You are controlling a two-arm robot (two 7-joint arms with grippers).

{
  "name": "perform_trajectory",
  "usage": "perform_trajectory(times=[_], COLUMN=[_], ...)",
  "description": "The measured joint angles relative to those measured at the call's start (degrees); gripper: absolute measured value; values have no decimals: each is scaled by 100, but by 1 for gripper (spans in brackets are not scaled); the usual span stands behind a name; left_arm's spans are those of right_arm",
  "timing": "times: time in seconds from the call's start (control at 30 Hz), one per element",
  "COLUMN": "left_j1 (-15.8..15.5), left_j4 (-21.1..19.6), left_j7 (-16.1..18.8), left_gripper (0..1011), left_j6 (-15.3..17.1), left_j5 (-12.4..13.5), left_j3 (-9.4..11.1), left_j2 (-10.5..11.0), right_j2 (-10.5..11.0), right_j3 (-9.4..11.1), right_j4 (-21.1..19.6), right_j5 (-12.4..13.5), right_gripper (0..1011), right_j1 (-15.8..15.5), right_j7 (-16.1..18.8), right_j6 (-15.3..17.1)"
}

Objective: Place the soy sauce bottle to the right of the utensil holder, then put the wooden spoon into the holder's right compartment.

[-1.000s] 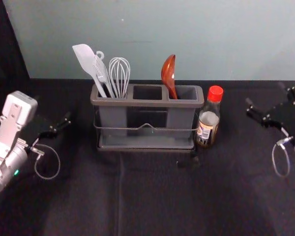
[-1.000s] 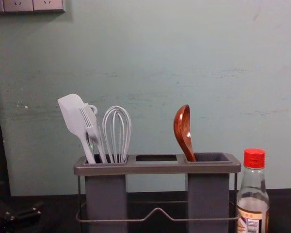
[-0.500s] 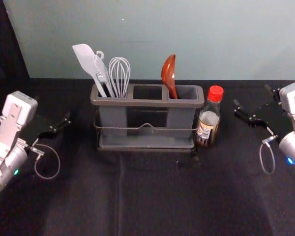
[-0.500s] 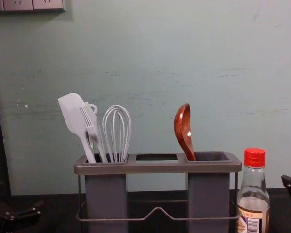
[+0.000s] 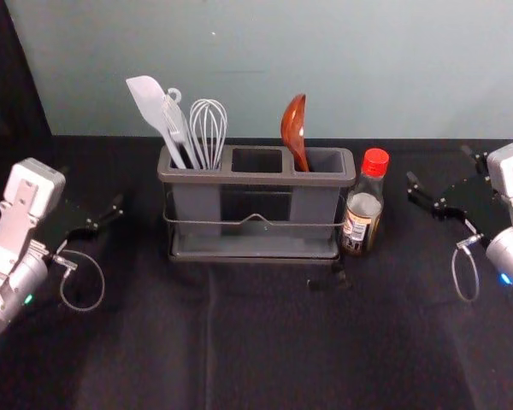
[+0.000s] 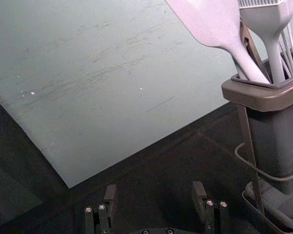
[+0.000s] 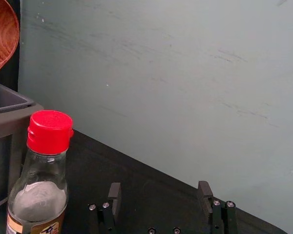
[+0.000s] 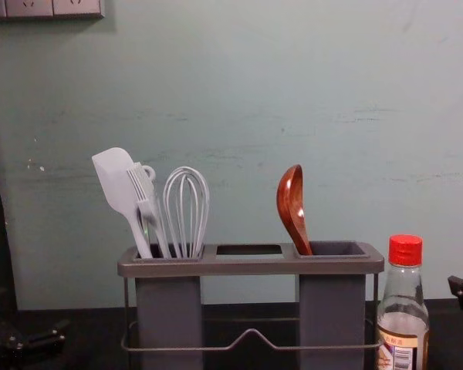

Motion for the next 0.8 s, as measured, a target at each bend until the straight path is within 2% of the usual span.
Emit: perform_trajectory(times=[0.8], left_j1=[0], left_j4=[0], left_j7=[0], left_gripper=[1000], left_j6=[0], left_j5=[0], left_j3=[0], left_j2=[0], right_j2=[2], right_j3=[3], right_j4=[0], right_j5=[10], right_gripper=[1003], right_j1=[6], right_j7=[7], right_j6=[-15])
